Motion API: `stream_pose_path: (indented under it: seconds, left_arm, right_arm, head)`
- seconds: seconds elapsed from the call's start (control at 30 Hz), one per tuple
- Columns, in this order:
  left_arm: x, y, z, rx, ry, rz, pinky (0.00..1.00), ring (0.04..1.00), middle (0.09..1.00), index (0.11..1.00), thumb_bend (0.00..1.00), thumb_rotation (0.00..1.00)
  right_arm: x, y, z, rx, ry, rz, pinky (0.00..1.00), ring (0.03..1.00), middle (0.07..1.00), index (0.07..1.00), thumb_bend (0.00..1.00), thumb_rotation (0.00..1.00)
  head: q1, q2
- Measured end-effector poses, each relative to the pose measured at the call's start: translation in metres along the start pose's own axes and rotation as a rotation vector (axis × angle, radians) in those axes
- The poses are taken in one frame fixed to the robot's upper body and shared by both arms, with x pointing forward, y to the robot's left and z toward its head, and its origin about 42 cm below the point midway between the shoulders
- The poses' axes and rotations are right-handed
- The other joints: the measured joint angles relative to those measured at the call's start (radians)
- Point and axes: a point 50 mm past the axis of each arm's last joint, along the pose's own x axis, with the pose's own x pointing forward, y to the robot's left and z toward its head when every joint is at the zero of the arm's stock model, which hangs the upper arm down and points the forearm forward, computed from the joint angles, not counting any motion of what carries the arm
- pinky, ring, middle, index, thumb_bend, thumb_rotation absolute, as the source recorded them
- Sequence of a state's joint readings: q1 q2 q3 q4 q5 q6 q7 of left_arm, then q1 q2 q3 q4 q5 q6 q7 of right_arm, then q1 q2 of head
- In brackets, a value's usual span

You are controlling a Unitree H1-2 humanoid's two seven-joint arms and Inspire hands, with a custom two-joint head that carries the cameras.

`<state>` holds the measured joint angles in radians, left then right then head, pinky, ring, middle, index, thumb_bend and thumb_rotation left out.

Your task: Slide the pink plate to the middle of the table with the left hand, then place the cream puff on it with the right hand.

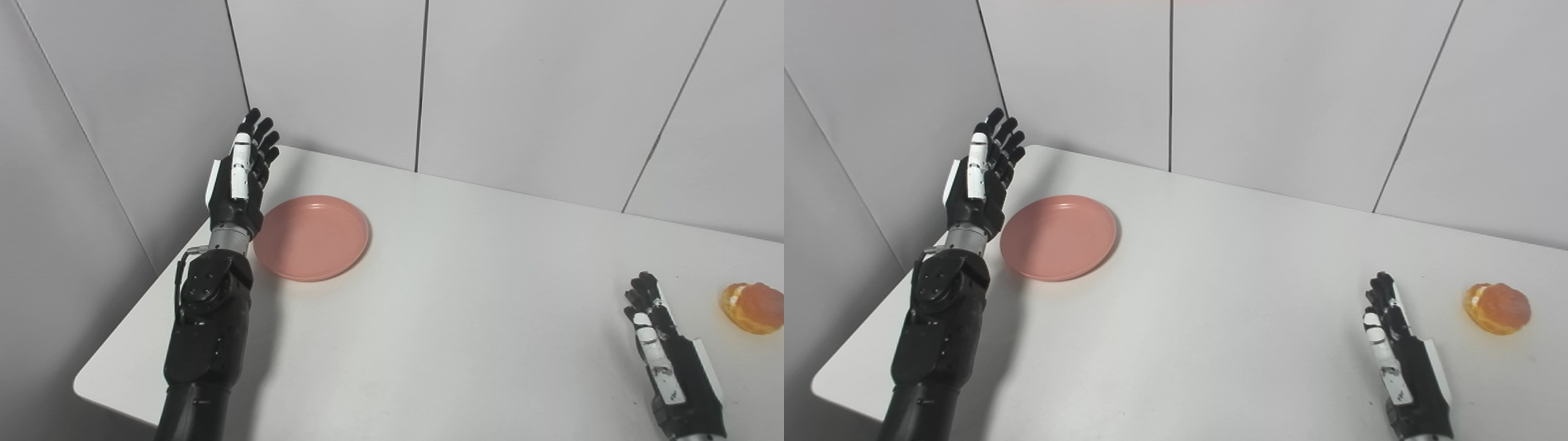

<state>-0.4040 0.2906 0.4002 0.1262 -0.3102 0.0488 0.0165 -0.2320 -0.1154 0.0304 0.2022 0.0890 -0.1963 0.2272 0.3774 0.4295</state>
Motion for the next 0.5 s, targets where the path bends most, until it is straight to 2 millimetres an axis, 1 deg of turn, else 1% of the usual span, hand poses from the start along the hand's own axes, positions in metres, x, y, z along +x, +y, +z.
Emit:
stream_pose_path:
  seconds: [0.17,0.3,0.43,0.5]
  left_arm:
    - [0.002,0.01,0.0,-0.007,0.009,0.018,0.97,0.949,0.952,0.939,0.37,1.0]
    - [0.002,0.015,-0.008,-0.018,0.038,0.029,0.98,0.95,0.954,0.947,0.36,1.0]
    - [0.001,0.02,-0.02,-0.025,0.081,0.045,0.97,0.946,0.949,0.949,0.36,1.0]
    - [0.0,0.022,-0.024,-0.03,0.095,0.052,0.94,0.932,0.939,0.938,0.36,1.0]
  right_arm:
    - [0.0,0.0,0.0,-0.003,0.001,0.001,1.0,1.0,1.0,1.0,0.14,0.82]
    - [0.0,0.0,0.0,-0.004,0.001,0.001,1.0,1.0,1.0,1.0,0.15,0.83]
    - [0.0,0.0,0.0,-0.005,0.001,0.001,1.0,1.0,1.0,1.0,0.14,0.82]
    - [0.0,0.0,0.0,-0.003,0.0,0.0,1.0,1.0,1.0,1.0,0.14,0.82]
  head:
    - [0.002,0.0]
    - [0.003,0.002]
    - [0.003,0.003]
    - [0.002,0.003]
